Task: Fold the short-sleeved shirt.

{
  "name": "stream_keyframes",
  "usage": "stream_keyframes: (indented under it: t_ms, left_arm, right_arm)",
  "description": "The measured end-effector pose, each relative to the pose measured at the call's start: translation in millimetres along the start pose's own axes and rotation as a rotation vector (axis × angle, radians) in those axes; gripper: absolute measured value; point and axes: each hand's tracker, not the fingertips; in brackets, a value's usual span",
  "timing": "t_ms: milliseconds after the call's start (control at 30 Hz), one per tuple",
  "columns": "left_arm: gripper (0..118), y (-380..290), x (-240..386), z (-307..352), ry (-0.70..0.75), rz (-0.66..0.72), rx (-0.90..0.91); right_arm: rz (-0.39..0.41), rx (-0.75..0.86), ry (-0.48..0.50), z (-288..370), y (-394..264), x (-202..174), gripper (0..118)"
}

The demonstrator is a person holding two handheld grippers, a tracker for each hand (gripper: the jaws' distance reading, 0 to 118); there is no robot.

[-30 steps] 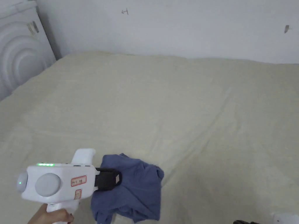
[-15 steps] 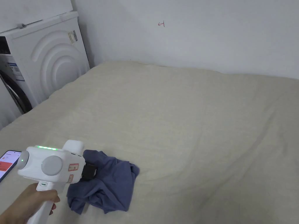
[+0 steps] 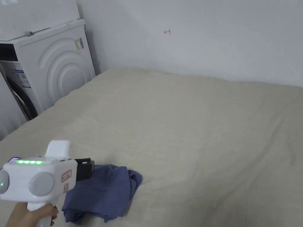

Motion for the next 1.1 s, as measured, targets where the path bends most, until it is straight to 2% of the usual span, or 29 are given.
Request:
stream_keyframes:
  t_ms: [100, 133, 167, 267, 367, 433, 500, 567, 600, 700, 833, 933, 1100]
  left_arm:
    - [6, -2.1, 46.3, 42.3, 0.009, -0.083, 0.077]
    - [2, -3.1, 64.1, 54.2, 0.011, -0.115, 0.074]
    - [0, -4.8, 79.8, 64.5, 0.006, -0.09, 0.067]
    - [0, -18.3, 121.8, 92.5, -0.096, -0.11, 0.149]
    - [0, -35.3, 169.7, 119.8, -0.069, -0.115, 0.204]
    - [0, -44.0, 203.8, 137.3, -0.115, -0.11, 0.192]
    - [0, -45.4, 229.0, 152.8, -0.17, -0.163, 0.242]
    - [0, -42.3, 256.7, 171.9, -0.135, -0.216, 0.282]
    - [0, -40.4, 262.6, 184.5, -0.17, -0.194, 0.34]
    - [0, -23.9, 269.0, 205.5, -0.299, -0.091, 0.359]
    - [0, -20.7, 294.1, 249.2, -0.22, -0.17, 0.45]
    - [0, -22.6, 295.3, 268.9, -0.249, -0.152, 0.457]
    - [0, -26.9, 296.1, 294.2, -0.212, -0.163, 0.517]
  right_arm:
    - [0.006, 0.035, -0.008, 11.2, 3.8, -2.4, 5]
    - [0.0, 0.056, -0.013, 16.6, 5.5, -2.3, 5]
    - [-0.007, 0.073, -0.017, 21.5, 7.2, -2.2, 5]
    - [-0.031, 0.153, -0.047, 41.6, 12.9, -1.2, 5]
    - [-0.02, 0.24, -0.101, 68.0, 18.2, -0.8, 5]
    - [-0.019, 0.305, -0.135, 89.0, 20.6, 0.5, 5]
    - [-0.032, 0.37, -0.168, 111.0, 22.7, 1.6, 5]
    - [-0.012, 0.433, -0.223, 132.5, 23.9, 2.2, 5]
    - [0.0, 0.462, -0.248, 143.1, 24.5, 2.7, 5]
    - [0.008, 0.541, -0.3, 175.0, 25.0, 4.9, 5]
    - [-0.009, 0.648, -0.345, 215.0, 23.7, 5.5, 5]
    - [-0.012, 0.712, -0.367, 238.7, 22.9, 2.6, 5]
    - [0.034, 0.801, -0.431, 265.8, 21.6, -10.3, 5]
